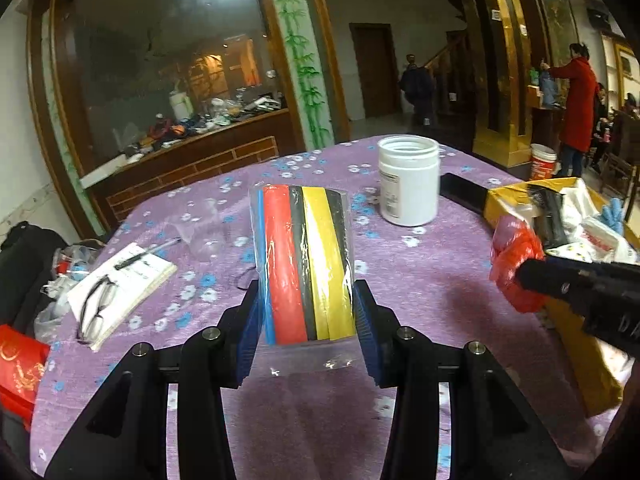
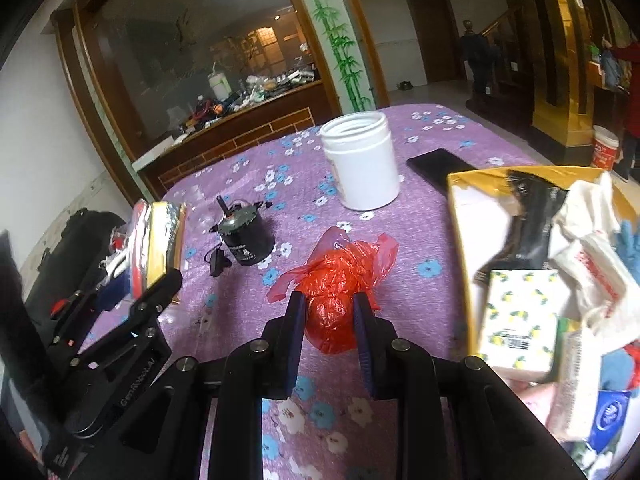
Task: Organize soft objects
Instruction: 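Carry the foam strips and red bag toward the yellow-rimmed box with both grippers, then lower the foam strips into the box with the left gripper while the right releases the red bag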
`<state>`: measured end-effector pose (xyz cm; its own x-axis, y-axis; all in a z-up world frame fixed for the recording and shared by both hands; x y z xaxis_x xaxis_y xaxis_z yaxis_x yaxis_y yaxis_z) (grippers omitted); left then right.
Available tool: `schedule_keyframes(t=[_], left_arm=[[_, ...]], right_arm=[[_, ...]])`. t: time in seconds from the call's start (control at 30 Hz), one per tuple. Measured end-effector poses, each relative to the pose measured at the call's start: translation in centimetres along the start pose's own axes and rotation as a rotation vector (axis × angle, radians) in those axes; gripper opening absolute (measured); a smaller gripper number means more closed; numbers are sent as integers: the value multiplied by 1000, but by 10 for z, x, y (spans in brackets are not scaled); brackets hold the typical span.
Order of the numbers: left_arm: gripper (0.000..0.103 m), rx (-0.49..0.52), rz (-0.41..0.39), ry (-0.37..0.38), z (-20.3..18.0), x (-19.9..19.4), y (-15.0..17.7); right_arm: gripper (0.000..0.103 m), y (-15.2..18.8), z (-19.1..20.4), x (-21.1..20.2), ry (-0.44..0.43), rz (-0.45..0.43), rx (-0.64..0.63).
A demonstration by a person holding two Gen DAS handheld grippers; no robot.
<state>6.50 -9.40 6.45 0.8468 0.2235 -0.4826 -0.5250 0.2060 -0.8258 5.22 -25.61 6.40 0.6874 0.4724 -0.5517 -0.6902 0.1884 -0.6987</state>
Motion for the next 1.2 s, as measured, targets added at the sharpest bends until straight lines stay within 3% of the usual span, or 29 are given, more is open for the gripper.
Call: schedule_keyframes(t=[0.33, 0.67, 0.83, 1.07, 1.2], left_arm=[[41, 47, 4, 134, -39, -38, -11], [42, 97, 96, 421, -134, -87, -25], [42, 129, 136, 535, -184, -106, -25], [42, 187, 158, 561, -223, -106, -14], [42, 200, 147, 527, -224, -104, -9]], right_arm=[[25, -9, -18, -68, 4, -108, 37], [25, -8, -82, -131, 60, -201, 159], [25, 2, -122, -161, 131, -234, 220], [25, 22, -160, -187, 230, -230, 275], [25, 31, -172, -188, 248, -224, 293]])
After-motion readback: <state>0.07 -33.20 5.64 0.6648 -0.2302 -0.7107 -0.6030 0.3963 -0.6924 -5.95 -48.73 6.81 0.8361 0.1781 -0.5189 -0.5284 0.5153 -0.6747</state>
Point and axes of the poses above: each gripper's, at about its wrist camera, not at the fingertips, and x roughly the way its jaws point, z to its left, y to its underside, the point moved 2 cm from there along x, roughly the way its jaws point, and after that the axes turned 15 degrees about -y, right-handed, at the moved point
